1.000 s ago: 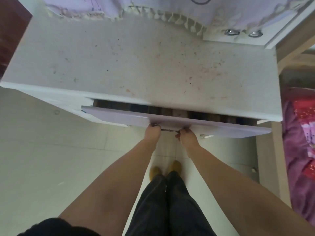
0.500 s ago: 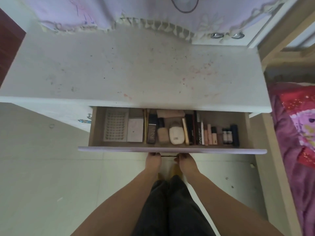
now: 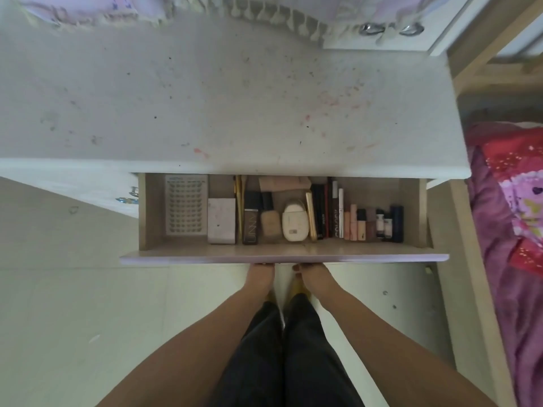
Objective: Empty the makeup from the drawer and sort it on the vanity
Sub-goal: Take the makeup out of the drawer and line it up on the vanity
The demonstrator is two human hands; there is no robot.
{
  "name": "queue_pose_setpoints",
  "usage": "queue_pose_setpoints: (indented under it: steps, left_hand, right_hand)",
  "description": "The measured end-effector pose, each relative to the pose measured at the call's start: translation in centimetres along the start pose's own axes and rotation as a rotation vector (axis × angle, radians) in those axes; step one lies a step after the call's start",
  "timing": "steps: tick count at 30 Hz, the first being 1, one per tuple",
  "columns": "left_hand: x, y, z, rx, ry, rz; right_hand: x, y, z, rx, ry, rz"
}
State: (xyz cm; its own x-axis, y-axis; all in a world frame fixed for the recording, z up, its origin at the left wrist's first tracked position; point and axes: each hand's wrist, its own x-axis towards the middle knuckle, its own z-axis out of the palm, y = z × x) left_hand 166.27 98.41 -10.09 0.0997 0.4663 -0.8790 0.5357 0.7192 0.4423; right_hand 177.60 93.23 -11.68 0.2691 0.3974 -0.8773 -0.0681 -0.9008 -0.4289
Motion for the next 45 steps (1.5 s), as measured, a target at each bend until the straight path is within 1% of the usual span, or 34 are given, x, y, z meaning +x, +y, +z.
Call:
queue_pose_setpoints:
  steps: [1,2,4,6,8,10,12,13,14,16,17,19,21,23,26,28,30,31,34,36,38,41,43,45]
  left_hand:
    - [-0.5,0.3,0.1,0.075,-0.04,-0.015]
    - [-0.9,0.3,0.2,0.164,-0.064,0.009]
    - [-2.4,0.7,0.4,0.372,-0.137,0.117]
    - [-3.3,1.0,0.7,0.626,-0.227,0.259]
    - [-4.6,2.9,1.3,0.821,-0.316,0.325]
    - [-4.9,5.5,3.1,0.831,-0.415,0.367]
    - [-4.6,8.6,5.9,0.79,-0.439,0.461]
    - [-3.9,10.0,7.6,0.772,-0.407,0.525]
    - [-3.1,11.3,9.4,0.768,-0.342,0.589]
    - [-1.0,13.1,12.5,0.805,-0.162,0.688]
    - [0.2,13.4,13.8,0.833,-0.087,0.716]
    - [2.3,13.5,15.9,0.931,-0.013,0.736]
    - [3.7,13.1,17.1,1.028,-0.001,0.733]
    - [4.5,12.5,17.8,1.14,0.05,0.775]
    - [4.8,11.8,18.0,1.235,0.143,0.781]
    - [4.7,11.4,17.9,1.23,0.189,0.803]
    - [4.4,11.0,17.7,1.177,0.217,0.86]
    - [4.2,10.8,17.6,1.105,0.212,0.869]
    - [3.4,10.7,17.5,0.844,0.156,0.798]
    - [2.7,11.1,17.3,0.75,0.108,0.788]
    - [1.8,11.7,16.7,0.71,0.088,0.842]
    - [-0.5,14.7,14.8,0.616,0.099,0.954]
    - [-1.9,18.2,13.4,0.536,0.106,1.003]
    - [-2.5,22.4,12.4,0.449,0.104,1.011]
  right_hand:
    - [-0.6,-0.2,-0.7,-0.093,-0.031,-0.017]
    - [-1.5,-0.3,-1.7,-0.199,-0.061,-0.046]
    - [-3.7,-0.4,-4.3,-0.308,-0.16,-0.111]
    - [-5.7,-0.5,-7.9,-0.318,-0.254,-0.166]
    - [-6.8,-0.7,-12.4,-0.272,-0.291,-0.187]
    - [-6.7,-1.0,-16.9,-0.302,-0.228,-0.219]
    - [-4.9,-1.7,-20.5,-0.385,-0.096,-0.264]
    - [-3.7,-2.1,-21.7,-0.427,-0.021,-0.296]
    - [-2.3,-2.7,-22.4,-0.467,0.05,-0.33]
    - [0.5,-3.7,-22.4,-0.623,0.173,-0.421]
    - [1.8,-4.0,-22.0,-0.712,0.208,-0.458]
    - [4.1,-4.4,-21.0,-0.861,0.211,-0.485]
    - [5.5,-4.4,-20.2,-0.963,0.169,-0.453]
    - [6.2,-4.3,-19.9,-1.081,0.133,-0.454]
    - [6.6,-4.1,-20.2,-1.105,0.107,-0.473]
    - [6.3,-3.9,-20.5,-1.066,0.085,-0.508]
    - [5.8,-3.8,-20.8,-1.027,0.061,-0.565]
    - [5.5,-3.8,-21.0,-1.006,0.049,-0.59]
    - [4.6,-3.7,-21.5,-0.958,0.014,-0.652]
    - [3.7,-3.7,-22.1,-0.912,0.006,-0.687]
    - [2.7,-4.2,-23.1,-0.86,0.026,-0.734]
    - [1.1,-6.5,-26.3,-0.734,0.079,-0.802]
    - [0.1,-9.7,-28.9,-0.574,0.1,-0.817]
    - [0.0,-13.3,-31.0,-0.41,0.131,-0.823]
